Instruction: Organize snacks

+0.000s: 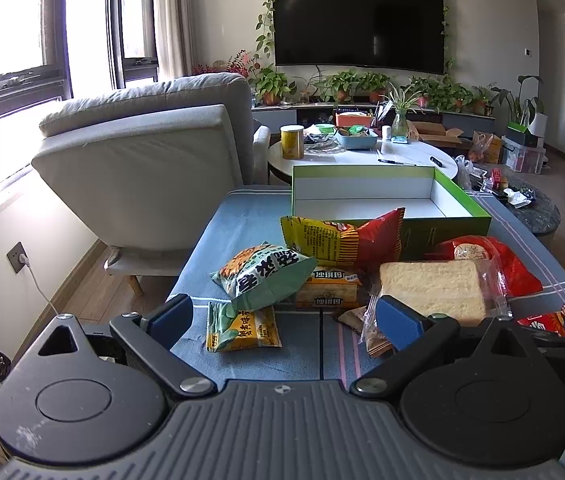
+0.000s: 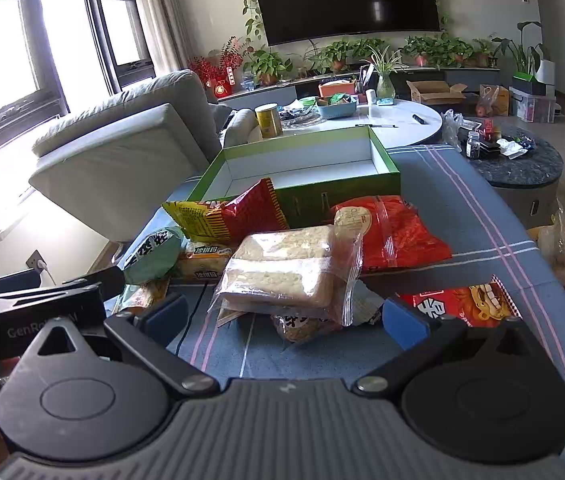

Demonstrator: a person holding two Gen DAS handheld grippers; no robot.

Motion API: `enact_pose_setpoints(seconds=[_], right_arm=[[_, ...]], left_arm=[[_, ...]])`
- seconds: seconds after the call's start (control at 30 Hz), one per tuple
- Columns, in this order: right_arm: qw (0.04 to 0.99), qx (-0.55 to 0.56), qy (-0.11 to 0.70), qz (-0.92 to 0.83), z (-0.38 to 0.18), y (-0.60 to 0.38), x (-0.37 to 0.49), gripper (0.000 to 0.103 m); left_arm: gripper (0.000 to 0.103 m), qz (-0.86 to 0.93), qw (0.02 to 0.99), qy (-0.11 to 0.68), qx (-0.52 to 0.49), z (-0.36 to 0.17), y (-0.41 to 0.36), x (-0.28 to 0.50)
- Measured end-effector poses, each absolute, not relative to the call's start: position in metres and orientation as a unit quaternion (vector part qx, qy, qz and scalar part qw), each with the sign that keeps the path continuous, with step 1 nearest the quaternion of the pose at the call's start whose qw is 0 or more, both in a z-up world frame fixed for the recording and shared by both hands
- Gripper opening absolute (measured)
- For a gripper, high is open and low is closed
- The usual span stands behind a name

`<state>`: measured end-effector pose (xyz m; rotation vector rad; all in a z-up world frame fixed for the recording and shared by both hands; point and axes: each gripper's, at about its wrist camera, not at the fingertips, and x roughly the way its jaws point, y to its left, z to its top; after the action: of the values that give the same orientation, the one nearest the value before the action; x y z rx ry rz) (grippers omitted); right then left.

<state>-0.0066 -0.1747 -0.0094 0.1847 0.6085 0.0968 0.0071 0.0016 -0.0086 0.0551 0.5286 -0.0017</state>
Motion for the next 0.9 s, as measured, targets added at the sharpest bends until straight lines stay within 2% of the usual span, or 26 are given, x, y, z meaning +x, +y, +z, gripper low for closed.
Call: enact_pose_setpoints(seconds=[0.9], right_arm=[[0.960,0.076,0.268,0.016,-0.0015,-0.1783,-0.0054,0.081]], left_arm=[[0.098,-0.012,0.964,0.265,0.027,-0.0092,0.0005,0.0066]])
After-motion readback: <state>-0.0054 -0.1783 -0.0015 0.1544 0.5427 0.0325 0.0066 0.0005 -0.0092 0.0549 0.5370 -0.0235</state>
